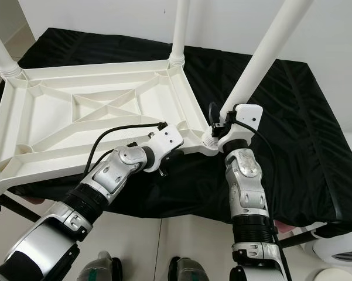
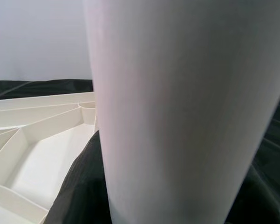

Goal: Building children table

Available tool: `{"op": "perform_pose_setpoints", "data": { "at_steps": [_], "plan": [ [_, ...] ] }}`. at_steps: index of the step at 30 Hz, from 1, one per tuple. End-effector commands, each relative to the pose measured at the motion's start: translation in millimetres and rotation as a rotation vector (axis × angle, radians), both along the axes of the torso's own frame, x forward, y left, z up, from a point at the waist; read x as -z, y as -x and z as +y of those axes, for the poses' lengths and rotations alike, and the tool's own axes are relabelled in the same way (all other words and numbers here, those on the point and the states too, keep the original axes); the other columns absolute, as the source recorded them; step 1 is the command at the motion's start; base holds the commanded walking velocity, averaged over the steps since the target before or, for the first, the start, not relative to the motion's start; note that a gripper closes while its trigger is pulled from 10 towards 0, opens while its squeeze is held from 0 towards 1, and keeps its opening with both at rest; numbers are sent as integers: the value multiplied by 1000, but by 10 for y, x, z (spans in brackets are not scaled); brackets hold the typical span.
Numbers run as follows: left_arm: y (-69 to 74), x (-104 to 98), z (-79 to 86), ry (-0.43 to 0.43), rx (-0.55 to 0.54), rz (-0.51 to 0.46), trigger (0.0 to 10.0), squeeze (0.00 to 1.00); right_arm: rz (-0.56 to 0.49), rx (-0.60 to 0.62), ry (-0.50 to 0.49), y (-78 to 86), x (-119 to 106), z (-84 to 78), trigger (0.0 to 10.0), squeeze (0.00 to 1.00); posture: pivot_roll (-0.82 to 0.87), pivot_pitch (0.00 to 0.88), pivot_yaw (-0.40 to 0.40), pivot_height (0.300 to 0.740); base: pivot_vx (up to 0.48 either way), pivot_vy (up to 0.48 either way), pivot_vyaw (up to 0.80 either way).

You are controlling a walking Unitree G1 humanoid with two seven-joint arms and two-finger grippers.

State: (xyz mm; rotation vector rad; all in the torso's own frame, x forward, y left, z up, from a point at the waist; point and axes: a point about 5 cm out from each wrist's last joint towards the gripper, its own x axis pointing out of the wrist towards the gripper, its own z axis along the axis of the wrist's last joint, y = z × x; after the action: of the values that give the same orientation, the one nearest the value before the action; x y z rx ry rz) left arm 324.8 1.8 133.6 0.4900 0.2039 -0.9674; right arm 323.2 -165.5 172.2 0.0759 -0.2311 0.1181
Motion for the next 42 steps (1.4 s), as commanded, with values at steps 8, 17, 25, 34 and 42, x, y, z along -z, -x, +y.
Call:
{"op": "perform_pose_setpoints", "data": {
  "at_steps": [8, 17, 25, 34, 42],
  "plan": [
    [19, -97, -73, 6, 20, -51, 10000, 0, 146, -101, 10, -91, 166, 172, 10000, 0, 12, 67, -34, 740, 0, 0, 0],
    [21, -95, -67, 7, 16, -53, 10000, 0, 175, -201, 68, -144, 105, 53, 10000, 0, 15, 60, -35, 740, 0, 0, 0],
    [26, -104, -74, 8, 18, -55, 10000, 0, 187, -208, 103, -134, 124, -38, 10000, 0, 14, 58, -35, 740, 0, 0, 0],
    [37, -100, -80, 7, 22, -57, 10000, 0, 216, -197, 84, -115, 240, 18, 10000, 0, 17, 54, -31, 740, 0, 0, 0],
    [41, -105, -92, 8, 23, -60, 10000, 0, 272, -159, -23, -169, 300, -5, 10000, 0, 17, 55, -31, 740, 0, 0, 0]
  ]
}}
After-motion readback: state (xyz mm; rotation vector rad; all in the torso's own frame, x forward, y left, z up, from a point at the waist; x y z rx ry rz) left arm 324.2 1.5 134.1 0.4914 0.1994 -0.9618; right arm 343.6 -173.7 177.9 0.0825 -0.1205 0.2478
